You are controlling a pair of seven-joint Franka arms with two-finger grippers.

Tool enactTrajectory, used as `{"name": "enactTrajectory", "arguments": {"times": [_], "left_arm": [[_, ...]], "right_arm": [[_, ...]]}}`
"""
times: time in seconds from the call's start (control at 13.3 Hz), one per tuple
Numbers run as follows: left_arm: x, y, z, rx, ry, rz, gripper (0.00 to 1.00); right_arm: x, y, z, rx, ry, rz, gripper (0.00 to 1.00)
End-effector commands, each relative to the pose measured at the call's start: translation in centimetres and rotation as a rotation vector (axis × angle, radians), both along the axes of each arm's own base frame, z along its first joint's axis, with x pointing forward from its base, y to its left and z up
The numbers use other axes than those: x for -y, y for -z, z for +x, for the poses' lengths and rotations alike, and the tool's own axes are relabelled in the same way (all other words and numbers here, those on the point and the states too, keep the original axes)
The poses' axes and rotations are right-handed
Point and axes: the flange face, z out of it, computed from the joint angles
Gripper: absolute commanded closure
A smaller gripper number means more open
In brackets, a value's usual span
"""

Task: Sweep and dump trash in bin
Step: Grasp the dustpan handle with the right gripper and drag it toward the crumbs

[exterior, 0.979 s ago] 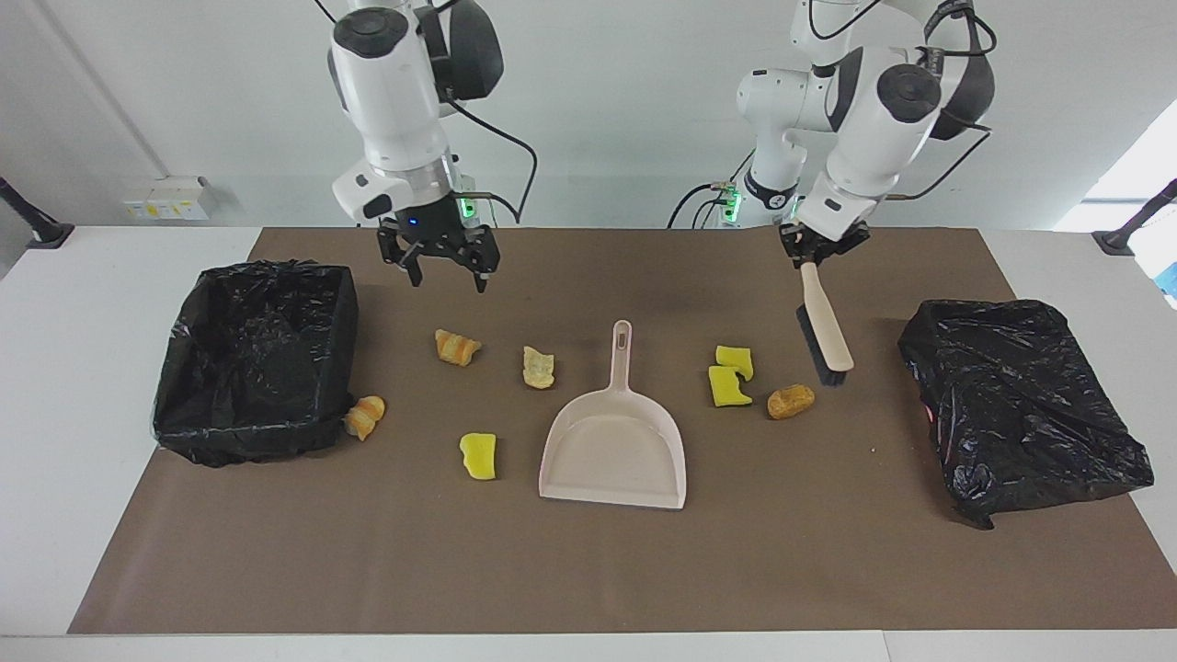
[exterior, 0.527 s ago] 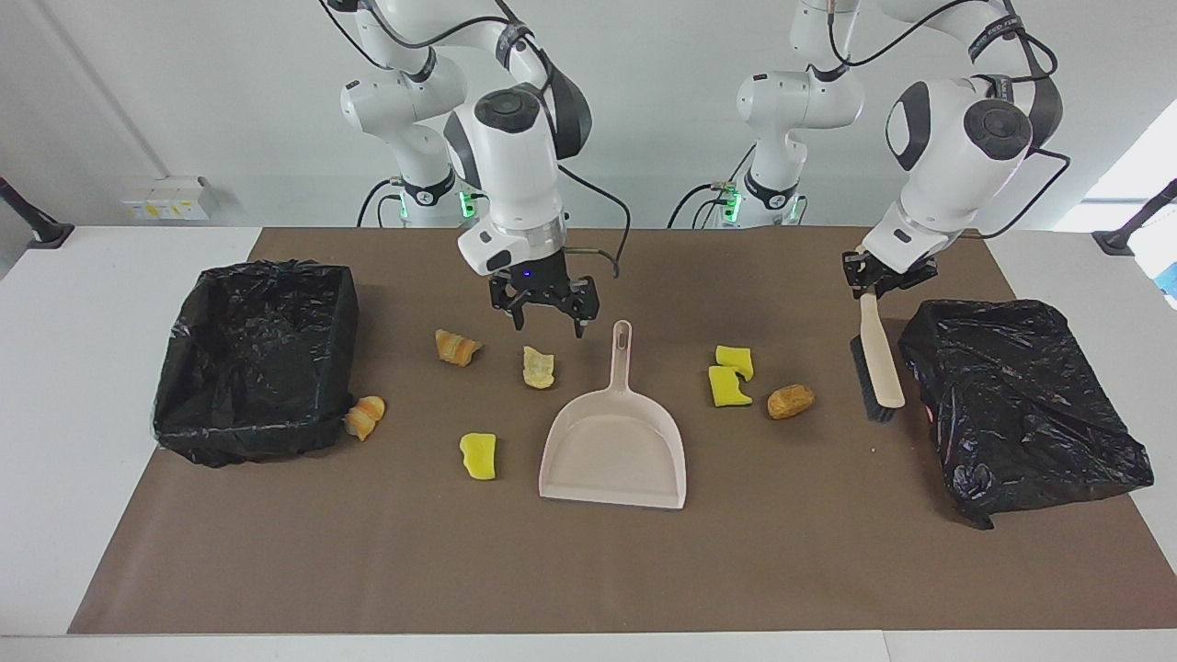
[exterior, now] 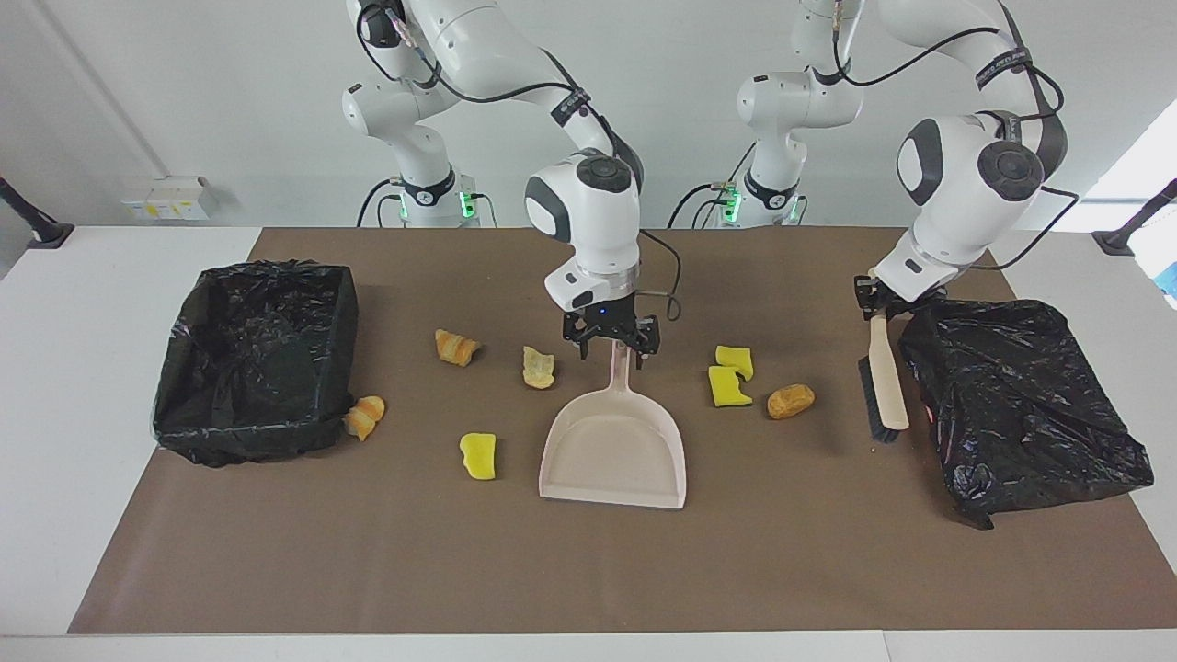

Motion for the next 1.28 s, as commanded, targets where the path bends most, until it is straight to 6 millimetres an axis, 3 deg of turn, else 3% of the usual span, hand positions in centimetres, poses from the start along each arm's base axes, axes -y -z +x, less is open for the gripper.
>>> {"name": "enactTrajectory", "arguments": {"times": [0.0,0.08,0.15,0.23,0.45,0.53,0.75,0.98,1.21], "left_arm": [[-0.3,-0.3,-0.3,0.012,0.014,0.009,1.00],[-0.3,-0.3,-0.3,0.012,0.014,0.009,1.00],[-0.3,-0.3,-0.3,0.011,0.014,0.009,1.00],[-0.3,-0.3,-0.3,0.012,0.014,0.009,1.00],[-0.3,-0.4,-0.3,0.012,0.014,0.009,1.00],[-0.3,-0.3,-0.3,0.011,0.014,0.009,1.00],[-0.3,-0.3,-0.3,0.011,0.014,0.009,1.00],[-0.3,-0.4,-0.3,0.012,0.014,0.009,1.00],[-0.3,-0.3,-0.2,0.016,0.002,0.009,1.00]], "right_arm": [[0.0,0.9,-0.4,0.019,-0.012,-0.028,0.00],[0.0,1.2,-0.6,0.017,-0.014,-0.028,0.00],[0.1,1.4,-0.7,0.013,-0.015,-0.033,0.09],[0.1,1.5,-0.9,0.012,-0.018,-0.034,0.25],[-0.9,1.3,-1.7,0.009,-0.052,-0.046,0.89],[-1.4,1.1,-2.1,0.016,-0.067,-0.053,1.00],[-0.8,-0.4,-1.4,0.039,-0.104,-0.051,1.00],[0.8,-4.3,-0.9,0.043,-0.164,-0.006,1.00],[1.7,-5.2,-1.4,-0.022,-0.367,-0.056,1.00]]}}
